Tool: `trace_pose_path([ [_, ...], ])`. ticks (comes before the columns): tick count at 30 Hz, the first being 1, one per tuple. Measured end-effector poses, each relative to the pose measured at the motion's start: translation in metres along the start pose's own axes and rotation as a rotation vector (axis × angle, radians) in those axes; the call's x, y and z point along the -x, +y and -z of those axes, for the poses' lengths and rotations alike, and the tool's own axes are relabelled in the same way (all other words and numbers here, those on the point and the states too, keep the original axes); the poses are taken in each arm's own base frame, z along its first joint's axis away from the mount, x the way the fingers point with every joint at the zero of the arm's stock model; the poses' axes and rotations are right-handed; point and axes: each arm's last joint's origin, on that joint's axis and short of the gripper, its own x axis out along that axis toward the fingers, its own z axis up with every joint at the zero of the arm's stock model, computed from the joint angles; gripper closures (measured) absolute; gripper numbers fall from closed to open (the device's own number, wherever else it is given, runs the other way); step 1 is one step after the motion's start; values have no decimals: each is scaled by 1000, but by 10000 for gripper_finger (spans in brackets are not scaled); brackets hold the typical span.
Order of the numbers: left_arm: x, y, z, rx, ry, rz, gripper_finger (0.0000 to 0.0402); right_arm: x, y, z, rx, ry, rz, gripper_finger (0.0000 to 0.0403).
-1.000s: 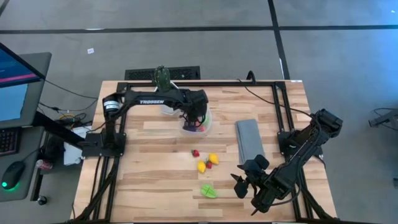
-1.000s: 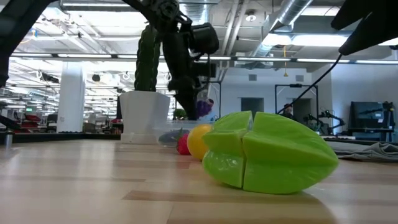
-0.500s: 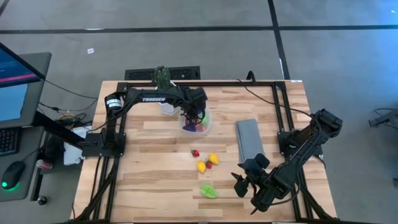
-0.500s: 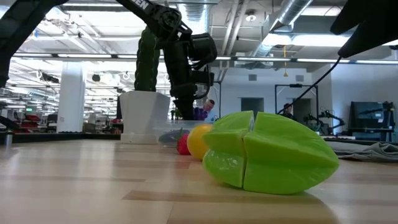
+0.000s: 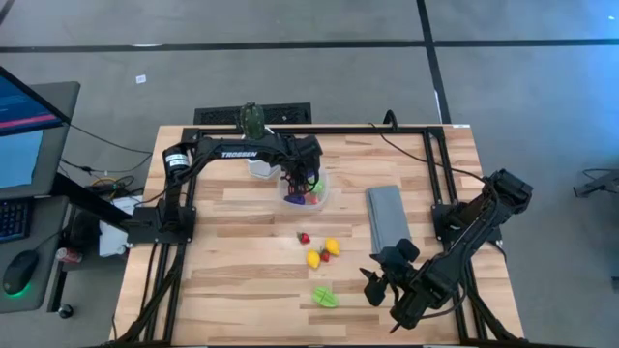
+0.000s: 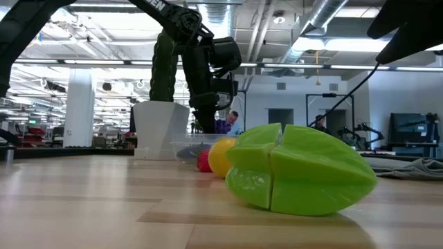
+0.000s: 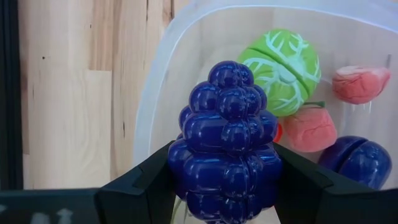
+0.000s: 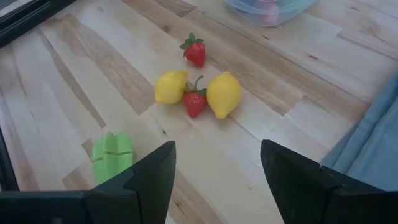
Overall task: Pick and placing Produce into tupperware
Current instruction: Put the blueberry into the transparent bin, then put the star fruit into the transparent bin
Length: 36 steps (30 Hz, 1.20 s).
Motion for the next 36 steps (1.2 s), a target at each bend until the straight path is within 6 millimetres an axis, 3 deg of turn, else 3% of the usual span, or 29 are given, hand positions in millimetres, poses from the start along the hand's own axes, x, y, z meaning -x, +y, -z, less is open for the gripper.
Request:
trace_pose_path([
  [6, 0, 0, 0, 0, 3, -12, 195, 0, 0, 0, -2, 0, -2, 143],
  [16, 1, 0, 0, -1, 4, -13, 111, 0, 1, 0, -10, 0, -9, 143],
  [26, 4, -3, 9, -11, 93, 59, 103, 0, 1, 0, -9, 0, -8, 143],
  [31, 16, -10, 12, -24, 182, 148, 109, 0, 0, 0, 0, 0, 0, 143],
  [36, 52, -18, 4, -54, 83, 132, 123, 0, -1, 0, 6, 1, 6, 143],
])
